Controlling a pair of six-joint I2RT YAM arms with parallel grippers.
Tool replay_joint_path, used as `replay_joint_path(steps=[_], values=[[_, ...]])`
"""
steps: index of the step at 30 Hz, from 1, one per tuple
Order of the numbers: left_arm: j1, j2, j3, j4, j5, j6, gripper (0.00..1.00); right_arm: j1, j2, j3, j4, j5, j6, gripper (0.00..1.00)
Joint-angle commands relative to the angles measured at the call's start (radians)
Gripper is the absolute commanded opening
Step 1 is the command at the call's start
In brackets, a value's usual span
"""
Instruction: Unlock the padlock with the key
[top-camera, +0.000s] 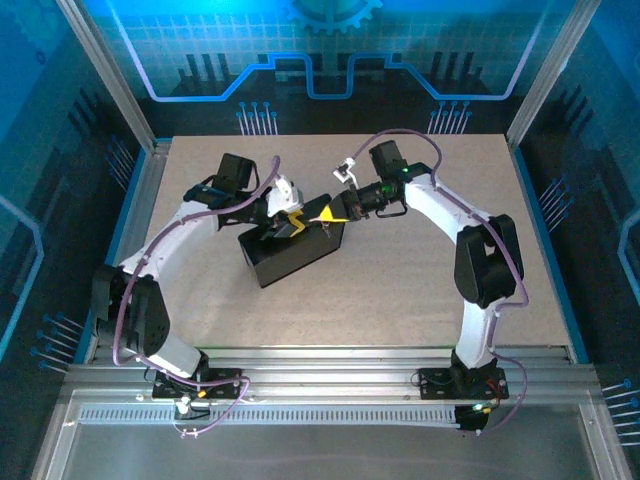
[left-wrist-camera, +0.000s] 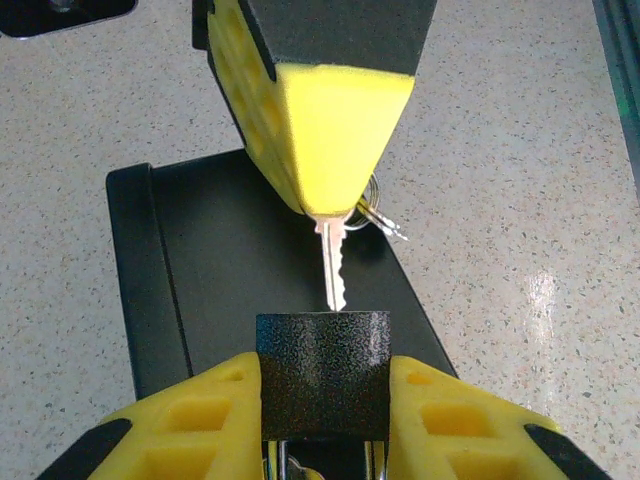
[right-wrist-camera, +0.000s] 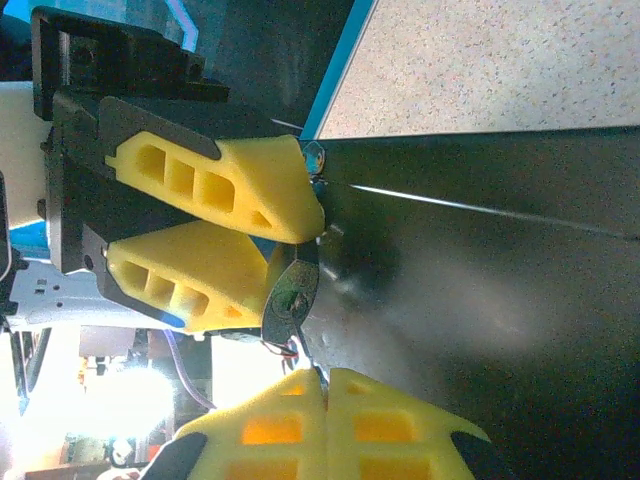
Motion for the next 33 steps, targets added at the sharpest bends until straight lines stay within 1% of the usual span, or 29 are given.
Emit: replay_joint_path(steps=[1, 6, 22, 24, 26, 27, 29, 33], values=[[-0.018, -0.056, -0.004, 0.052, 0.058, 0.003, 0.00, 0.010, 0.018, 0.030, -0.036, -0.050, -0.028, 0.00], [-0.025, -0.054, -0.002, 0.046, 0.045, 0.008, 0.00, 0.009, 0.011, 0.023, -0.023, -0.066, -0.025, 0.00], [-0.040, -0.073, -0.020, 0.082, 0.018, 0.001, 0.00, 0.022, 0.032, 0.046, -0.067, -0.024, -0.012, 0.00], [-0.040, -0.076, -0.025, 0.088, 0.012, 0.000, 0.00, 0.019, 0.023, 0.034, -0.053, -0.019, 0.003, 0.00], [-0.041, -0.078, -0.037, 0.095, 0.002, 0.001, 0.00, 0.007, 0.000, -0.003, 0.007, -0.019, 0.055, 0.00], [-0.041, -0.080, -0.043, 0.092, 0.003, 0.007, 0.00, -0.002, -0.019, -0.028, 0.043, -0.020, 0.094, 0.00], [-0.040, -0.086, -0.056, 0.066, 0.029, 0.069, 0.00, -0.019, -0.055, -0.073, 0.080, -0.005, 0.139, 0.00], [-0.042, -0.065, -0.039, -0.010, 0.072, 0.159, 0.00, -0.028, -0.136, -0.149, 0.083, 0.015, 0.150, 0.00]])
